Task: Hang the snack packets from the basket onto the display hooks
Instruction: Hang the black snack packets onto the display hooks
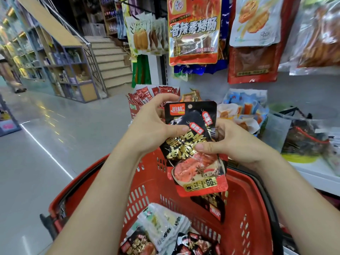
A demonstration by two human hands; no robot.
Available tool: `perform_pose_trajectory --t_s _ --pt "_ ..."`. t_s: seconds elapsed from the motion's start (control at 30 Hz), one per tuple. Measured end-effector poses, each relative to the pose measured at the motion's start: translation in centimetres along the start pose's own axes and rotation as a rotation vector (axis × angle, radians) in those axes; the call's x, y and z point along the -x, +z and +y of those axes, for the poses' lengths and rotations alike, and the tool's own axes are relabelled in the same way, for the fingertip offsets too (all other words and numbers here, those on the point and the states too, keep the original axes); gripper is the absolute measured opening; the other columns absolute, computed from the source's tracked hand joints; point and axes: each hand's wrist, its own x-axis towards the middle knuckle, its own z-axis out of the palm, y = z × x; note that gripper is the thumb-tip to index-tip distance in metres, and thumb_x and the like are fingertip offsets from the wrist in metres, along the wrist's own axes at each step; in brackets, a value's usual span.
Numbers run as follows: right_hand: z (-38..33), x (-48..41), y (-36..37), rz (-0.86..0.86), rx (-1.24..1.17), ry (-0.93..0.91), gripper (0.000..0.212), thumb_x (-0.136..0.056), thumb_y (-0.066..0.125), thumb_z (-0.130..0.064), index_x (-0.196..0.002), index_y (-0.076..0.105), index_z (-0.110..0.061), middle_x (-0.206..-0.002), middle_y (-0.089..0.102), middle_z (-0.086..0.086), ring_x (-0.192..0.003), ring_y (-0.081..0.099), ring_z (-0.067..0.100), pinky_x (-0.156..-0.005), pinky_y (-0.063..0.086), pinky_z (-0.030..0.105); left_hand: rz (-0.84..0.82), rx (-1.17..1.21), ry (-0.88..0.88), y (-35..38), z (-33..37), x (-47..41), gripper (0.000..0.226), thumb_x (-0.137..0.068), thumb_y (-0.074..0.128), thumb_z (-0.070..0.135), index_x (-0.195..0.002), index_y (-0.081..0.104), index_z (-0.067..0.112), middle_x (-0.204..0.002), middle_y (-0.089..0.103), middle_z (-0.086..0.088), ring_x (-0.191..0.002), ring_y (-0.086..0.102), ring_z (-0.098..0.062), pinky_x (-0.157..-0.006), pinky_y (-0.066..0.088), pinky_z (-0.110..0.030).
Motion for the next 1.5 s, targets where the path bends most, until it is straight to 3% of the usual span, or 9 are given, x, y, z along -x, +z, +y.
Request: perform_pose_trajectory --t_s 0.2,0.33,0.5,0.67,0.87,1.0,1.13,1.27,1.5 --pt "-0.8 0.4 -1.4 0.101 0.082 0.039 0.035 -0.072 0.076 -0.028 -0.104 0.067 -0.016 -0.085 0.075 0.008 -0.081 0.07 0.011 -0.078 0.052 0.023 0.135 -0.073 0.033 -1.0 -0.2 0.2 0.025 -0.071 0.08 0.001 -0.085 0.073 0.02 -0.081 0.076 0.002 -0.08 0.072 -0.02 -0.074 0.059 -0.039" --pt "-2.3 2.1 -4.9 0.121 0.1 0.034 0.055 -0.06 0.084 -0.009 -0.112 0.068 -0.015 -0.105 0.075 0.004 -0.099 0.069 0.011 -0.085 0.053 0.018 0.189 -0.254 0.009 -3.8 -1.1 0.1 0.018 -0.075 0.078 0.005 -0.068 0.069 0.019 -0.06 0.069 0.011 -0.057 0.063 -0.005 -0.06 0.05 -0.026" --pt "-2.8 1.1 -4.4 0.536 0.405 -0.031 0.012 -0.073 0.081 -0.006 -0.082 0.076 -0.012 -0.062 0.069 0.0 -0.058 0.06 0.007 -0.058 0.05 0.025 0.155 -0.471 0.027 -2.6 -2.1 0.1 0.02 -0.083 0.073 0.02 -0.066 0.064 0.016 -0.057 0.06 -0.003 -0.053 0.053 -0.017 -0.052 0.037 -0.028" --pt "-1.8 0.2 -4.2 0.648 0.412 0.0 0.01 -0.089 0.068 -0.02 -0.092 0.066 -0.01 -0.074 0.065 0.009 -0.06 0.058 0.022 -0.049 0.048 0.029 0.167 -0.548 0.032 -2.2 -3.0 -0.4 0.009 -0.083 0.073 0.021 -0.078 0.069 0.016 -0.066 0.065 -0.004 -0.066 0.06 -0.02 -0.062 0.046 -0.032" --pt "-1.8 0.4 -3.9 0.62 0.029 0.02 0.002 -0.092 0.064 -0.014 -0.093 0.065 -0.014 -0.083 0.062 0.004 -0.073 0.062 0.014 -0.05 0.054 0.024 0.09 -0.438 -0.015 -1.9 -2.9 -0.2 0.039 -0.07 0.085 0.018 -0.097 0.062 0.035 -0.09 0.067 0.007 -0.078 0.059 -0.013 -0.068 0.044 -0.027" --pt "-2.2 0.2 -2.8 0.66 -0.401 -0.121 0.012 -0.091 0.063 -0.014 -0.08 0.066 -0.017 -0.08 0.07 0.0 -0.073 0.068 0.015 -0.062 0.054 0.033 0.006 -0.357 -0.068 -1.8 -2.3 -0.3 0.017 -0.07 0.084 0.021 -0.084 0.075 0.015 -0.084 0.074 -0.012 -0.078 0.068 -0.033 -0.078 0.056 -0.045" --pt "-2.5 0.0 -1.3 0.819 0.058 -0.438 0.008 -0.081 0.075 -0.01 -0.079 0.072 -0.017 -0.077 0.071 0.002 -0.073 0.067 0.019 -0.064 0.055 0.048 0.077 -0.165 -0.118 -2.0 -2.8 -0.2 0.029 -0.08 0.077 0.026 -0.081 0.069 -0.001 -0.067 0.063 -0.019 -0.056 0.05 -0.024 -0.059 0.041 -0.035" --pt "-2.1 -0.4 2.8 0.561 0.671 -0.915 0.011 -0.071 0.076 0.004 -0.078 0.068 0.002 -0.096 0.069 0.014 -0.102 0.066 0.026 -0.092 0.051 0.038 0.339 0.193 -0.191 -1.9 -2.9 -0.9 0.026 -0.088 0.058 -0.004 -0.067 0.066 0.009 -0.058 0.065 -0.001 -0.055 0.057 -0.016 -0.055 0.044 -0.025" --pt "1.0 -0.2 2.9 0.43 0.939 -0.81 0.025 -0.06 0.082 0.011 -0.078 0.066 0.002 -0.123 0.065 0.011 -0.121 0.059 0.026 -0.101 0.048 0.042 0.37 0.597 -0.235 -2.5 -2.6 -1.0 0.024 -0.09 0.057 0.004 -0.071 0.07 0.01 -0.068 0.071 -0.008 -0.057 0.065 -0.017 -0.053 0.052 -0.025"
